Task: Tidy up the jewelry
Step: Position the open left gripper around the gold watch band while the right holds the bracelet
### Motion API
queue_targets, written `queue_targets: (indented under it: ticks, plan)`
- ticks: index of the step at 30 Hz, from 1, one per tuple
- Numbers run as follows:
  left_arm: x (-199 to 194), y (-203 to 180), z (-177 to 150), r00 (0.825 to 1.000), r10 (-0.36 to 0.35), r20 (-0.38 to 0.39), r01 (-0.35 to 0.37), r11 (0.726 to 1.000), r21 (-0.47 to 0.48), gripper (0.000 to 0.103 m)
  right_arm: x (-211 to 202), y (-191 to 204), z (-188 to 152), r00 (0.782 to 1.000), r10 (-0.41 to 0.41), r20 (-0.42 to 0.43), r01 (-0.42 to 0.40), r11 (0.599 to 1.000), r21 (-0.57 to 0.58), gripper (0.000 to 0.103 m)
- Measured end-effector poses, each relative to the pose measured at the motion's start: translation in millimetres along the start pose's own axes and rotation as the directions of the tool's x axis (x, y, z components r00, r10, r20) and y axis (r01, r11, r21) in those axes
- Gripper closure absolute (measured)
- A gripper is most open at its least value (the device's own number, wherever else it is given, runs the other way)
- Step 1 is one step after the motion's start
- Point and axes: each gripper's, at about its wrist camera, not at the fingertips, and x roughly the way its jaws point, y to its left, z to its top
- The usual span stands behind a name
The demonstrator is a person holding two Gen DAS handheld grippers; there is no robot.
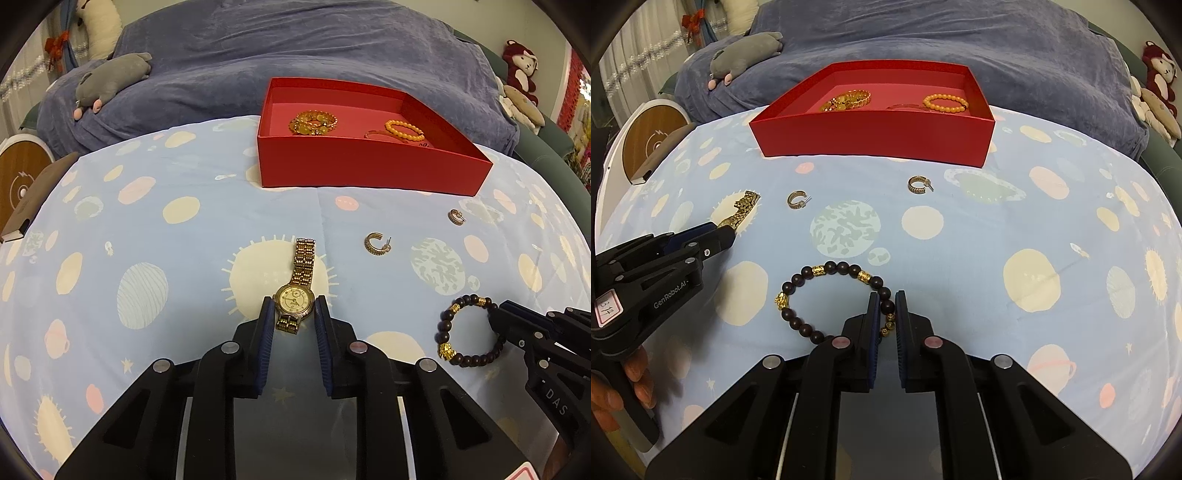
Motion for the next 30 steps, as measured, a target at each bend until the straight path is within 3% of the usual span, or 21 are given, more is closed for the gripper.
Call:
queue_targets:
  ticks: [11, 30]
  plan:
    - [-7.2, 2.0, -5.3, 0.998, -0.050, -0.030, 0.050, 0.999, -0.004, 0.084, -5.0, -7.5, -5.1, 0.999, 0.045, -0.016, -0.045, 0.998, 0.037, 0.095]
    - [-17.3, -0.6, -6.4, 0.997, -0.068, -0.040, 0.067, 0.998, -0.017, 0.084, -20.9, -6.9, -3.5, 0.998, 0.055, 0.016, -0.055, 0.998, 0.039, 0.095]
